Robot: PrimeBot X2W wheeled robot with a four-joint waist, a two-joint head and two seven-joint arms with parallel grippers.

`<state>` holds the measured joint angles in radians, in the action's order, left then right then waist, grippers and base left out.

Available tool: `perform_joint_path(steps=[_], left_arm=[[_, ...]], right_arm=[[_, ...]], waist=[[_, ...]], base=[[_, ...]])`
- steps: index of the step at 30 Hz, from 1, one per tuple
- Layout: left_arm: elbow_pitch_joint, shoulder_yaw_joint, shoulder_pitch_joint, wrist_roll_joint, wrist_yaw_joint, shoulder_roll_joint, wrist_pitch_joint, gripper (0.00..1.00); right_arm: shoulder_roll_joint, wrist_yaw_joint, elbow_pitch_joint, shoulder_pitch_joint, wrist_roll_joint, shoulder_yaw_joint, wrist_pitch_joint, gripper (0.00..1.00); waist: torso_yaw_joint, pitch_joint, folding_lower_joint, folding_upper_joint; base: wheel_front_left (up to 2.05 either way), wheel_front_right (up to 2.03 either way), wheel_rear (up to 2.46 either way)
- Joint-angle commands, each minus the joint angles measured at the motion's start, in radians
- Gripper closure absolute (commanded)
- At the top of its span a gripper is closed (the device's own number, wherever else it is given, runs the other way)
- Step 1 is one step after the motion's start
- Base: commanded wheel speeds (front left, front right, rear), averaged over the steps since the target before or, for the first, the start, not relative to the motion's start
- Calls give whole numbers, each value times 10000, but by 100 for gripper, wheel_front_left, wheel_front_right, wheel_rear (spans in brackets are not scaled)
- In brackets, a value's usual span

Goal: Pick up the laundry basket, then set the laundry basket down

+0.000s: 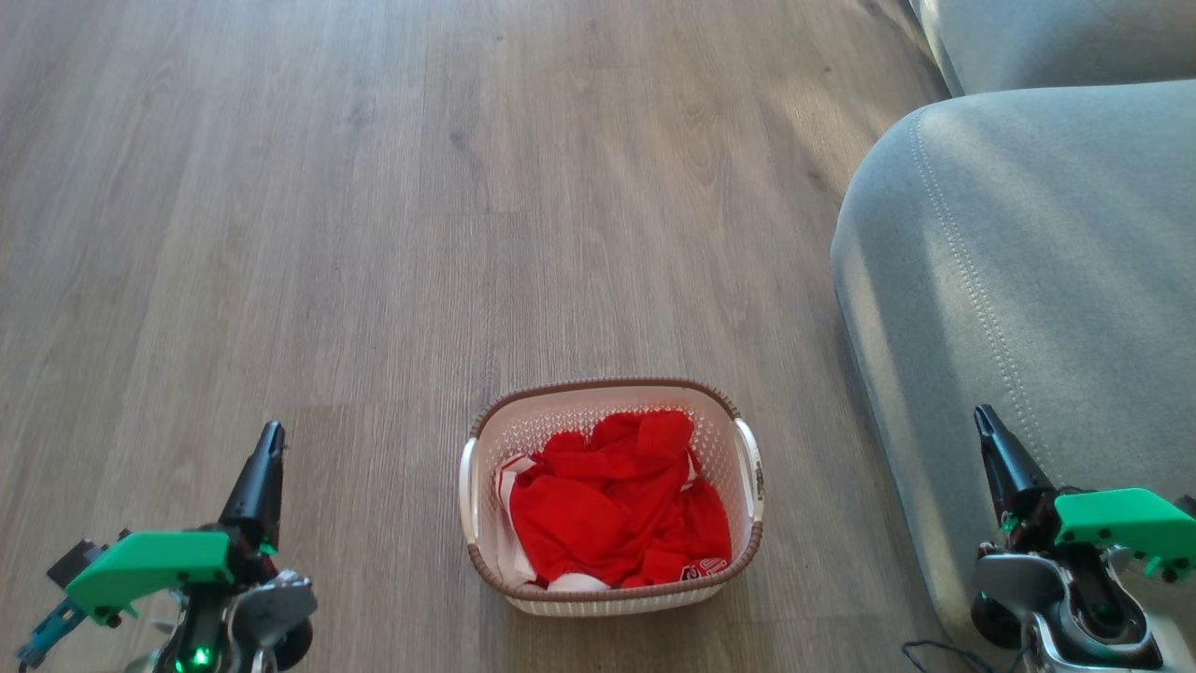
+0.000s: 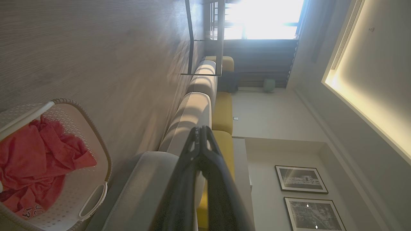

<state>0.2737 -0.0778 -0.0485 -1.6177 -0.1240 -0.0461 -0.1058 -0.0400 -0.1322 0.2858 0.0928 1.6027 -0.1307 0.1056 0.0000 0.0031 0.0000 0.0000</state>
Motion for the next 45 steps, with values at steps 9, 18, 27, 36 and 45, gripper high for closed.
perform_joint_path(steps=[9,18,27,36,45], left_arm=[[-287,-370,-596,99,-67,-43,-82,100],[26,13,-67,64,5,-2,114,0],[-56,38,-193,150,0,-13,288,0],[-57,229,-331,940,-5,-271,682,0],[-244,470,-518,2815,282,-556,969,0]], right_arm=[[-102,15,-411,151,62,172,74,100],[-2,1,60,100,-95,90,-141,0],[-39,2,70,238,-232,232,-383,0],[-251,3,185,448,-880,510,-720,0],[-431,4,257,752,-2843,562,-971,0]], waist=[[0,0,0,0],[5,1,0,0],[7,-10,0,0],[8,-39,0,0],[19,-54,0,0]], base=[[0,0,0],[0,0,0],[0,0,0],[0,0,0],[0,0,0]])
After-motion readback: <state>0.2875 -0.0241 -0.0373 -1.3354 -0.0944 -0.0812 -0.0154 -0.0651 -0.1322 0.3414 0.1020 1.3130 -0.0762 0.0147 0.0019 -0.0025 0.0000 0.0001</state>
